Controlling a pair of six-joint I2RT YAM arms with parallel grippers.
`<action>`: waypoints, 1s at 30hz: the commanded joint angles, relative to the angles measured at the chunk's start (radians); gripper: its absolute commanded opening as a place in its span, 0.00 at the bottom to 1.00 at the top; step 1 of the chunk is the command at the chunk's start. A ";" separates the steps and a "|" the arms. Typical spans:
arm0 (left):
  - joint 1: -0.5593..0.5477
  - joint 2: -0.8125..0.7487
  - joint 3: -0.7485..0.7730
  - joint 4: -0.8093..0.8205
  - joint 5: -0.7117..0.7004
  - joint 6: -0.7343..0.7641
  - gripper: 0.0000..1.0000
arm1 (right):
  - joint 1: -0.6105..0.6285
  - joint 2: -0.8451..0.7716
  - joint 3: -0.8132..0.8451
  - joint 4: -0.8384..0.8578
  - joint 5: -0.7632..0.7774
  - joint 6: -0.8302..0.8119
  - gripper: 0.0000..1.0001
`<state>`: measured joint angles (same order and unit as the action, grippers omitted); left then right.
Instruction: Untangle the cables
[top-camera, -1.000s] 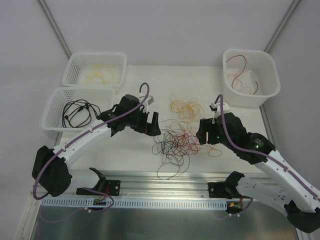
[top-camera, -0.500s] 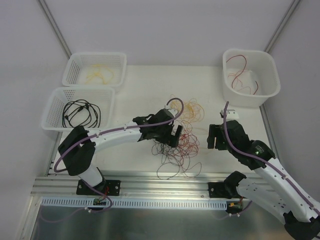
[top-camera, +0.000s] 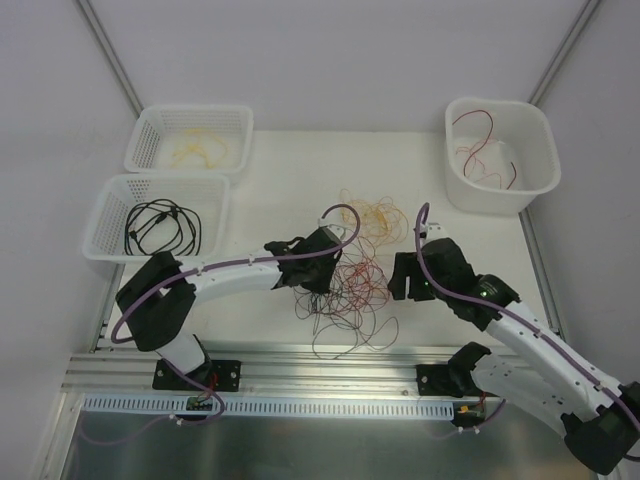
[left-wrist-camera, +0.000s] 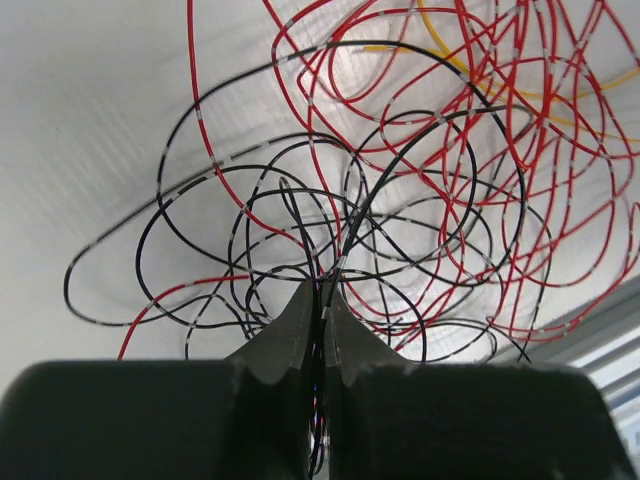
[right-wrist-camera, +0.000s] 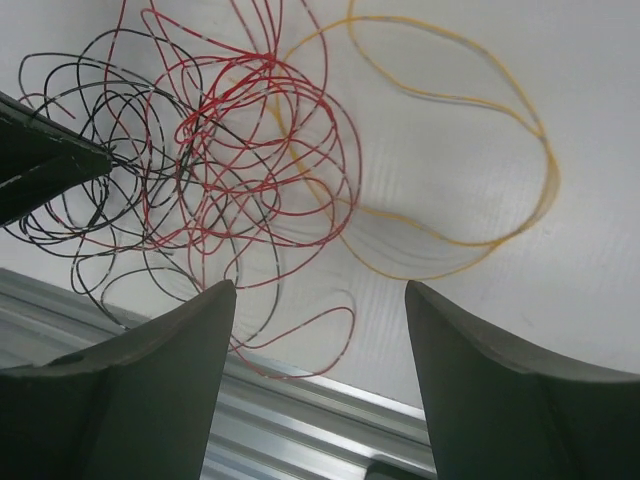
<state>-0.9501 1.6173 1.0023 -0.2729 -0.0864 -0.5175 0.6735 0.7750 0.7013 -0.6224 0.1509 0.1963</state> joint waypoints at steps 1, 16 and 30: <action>-0.010 -0.120 -0.034 0.024 0.023 0.004 0.00 | -0.003 0.064 -0.032 0.202 -0.135 0.055 0.72; -0.012 -0.338 -0.129 0.044 0.050 -0.019 0.00 | -0.012 0.435 -0.108 0.575 -0.175 0.270 0.68; 0.037 -0.408 -0.197 0.047 -0.013 0.016 0.00 | -0.018 0.382 -0.063 0.321 -0.013 0.171 0.00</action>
<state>-0.9401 1.2663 0.8330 -0.2424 -0.0715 -0.5232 0.6636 1.2686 0.5911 -0.1463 0.0189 0.4175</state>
